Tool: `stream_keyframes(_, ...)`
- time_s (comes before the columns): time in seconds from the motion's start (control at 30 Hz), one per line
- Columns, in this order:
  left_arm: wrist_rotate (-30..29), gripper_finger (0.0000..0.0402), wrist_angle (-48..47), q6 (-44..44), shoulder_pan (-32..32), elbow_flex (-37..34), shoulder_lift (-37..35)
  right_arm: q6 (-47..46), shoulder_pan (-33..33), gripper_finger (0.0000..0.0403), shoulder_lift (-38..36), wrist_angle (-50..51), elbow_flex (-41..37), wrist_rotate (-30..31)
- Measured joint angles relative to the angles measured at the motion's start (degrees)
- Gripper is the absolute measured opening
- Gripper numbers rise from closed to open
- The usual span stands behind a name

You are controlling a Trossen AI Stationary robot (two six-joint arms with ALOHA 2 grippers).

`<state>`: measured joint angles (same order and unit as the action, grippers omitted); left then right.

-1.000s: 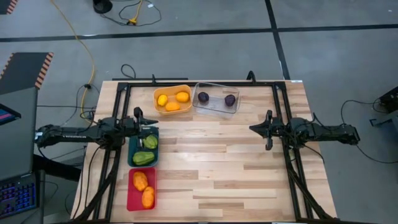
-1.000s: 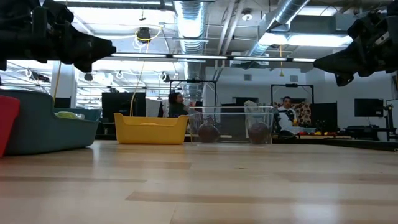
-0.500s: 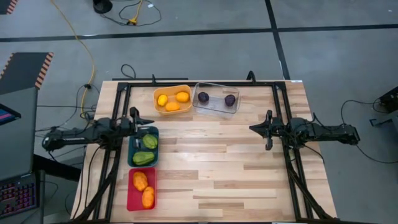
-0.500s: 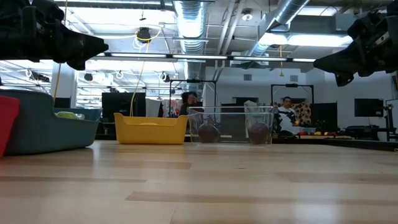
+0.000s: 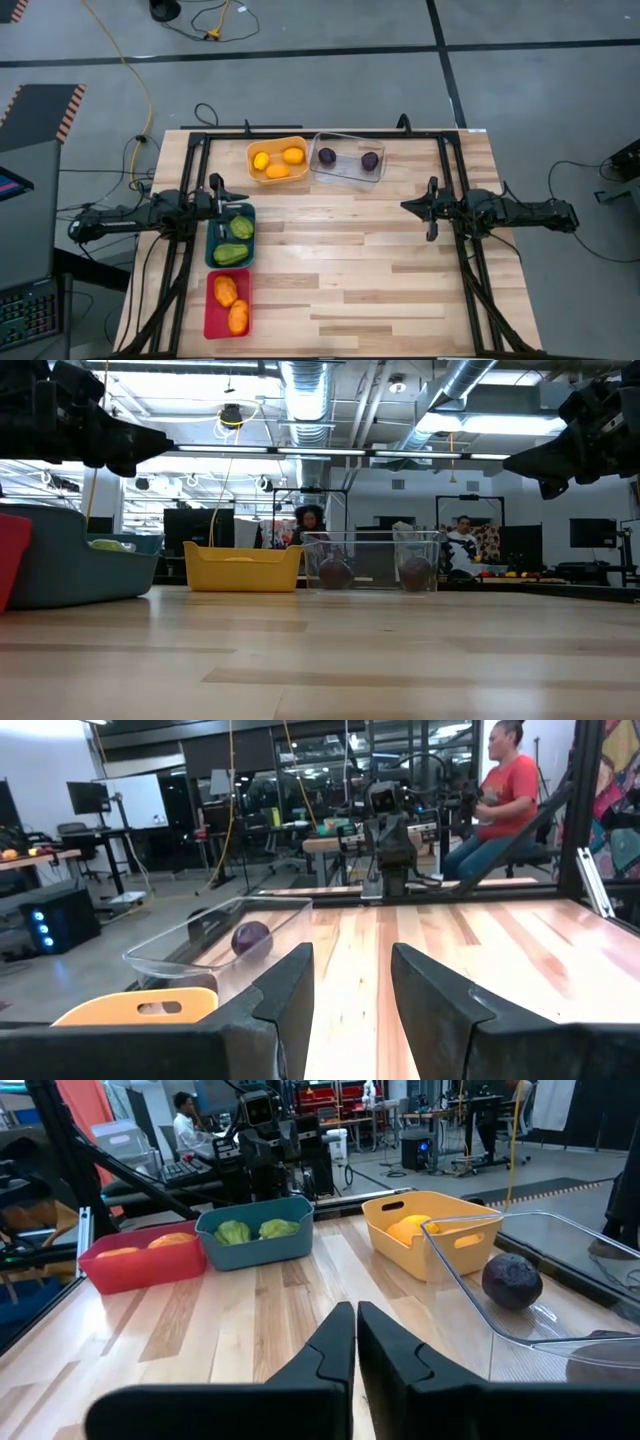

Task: Sort produce into baskets
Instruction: Return to Home Position

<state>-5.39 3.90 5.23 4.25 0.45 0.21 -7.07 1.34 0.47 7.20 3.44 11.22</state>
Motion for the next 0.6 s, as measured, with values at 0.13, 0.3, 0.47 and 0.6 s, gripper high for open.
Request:
stream_keyframes(0.13,0.02,0.0122,-1.16,0.11,0.00,-0.03,0.02,0.00,0.00,0.0049,0.00,0.00,0.00,-0.09)
stream_keyframes(0.3,0.02,0.0122,-1.54,0.11,-0.02,-0.03,0.02,0.00,0.00,0.0050,0.00,0.02,0.00,-0.44)
stream_keyframes(0.47,0.02,0.0122,-1.53,-0.21,-0.02,-0.03,0.02,0.00,0.00,0.0051,0.00,0.02,0.00,-0.59)
stream_keyframes(0.6,0.02,0.0122,-1.51,-0.28,-0.02,-0.04,0.04,0.00,0.00,0.0051,0.00,0.02,0.00,-0.63)
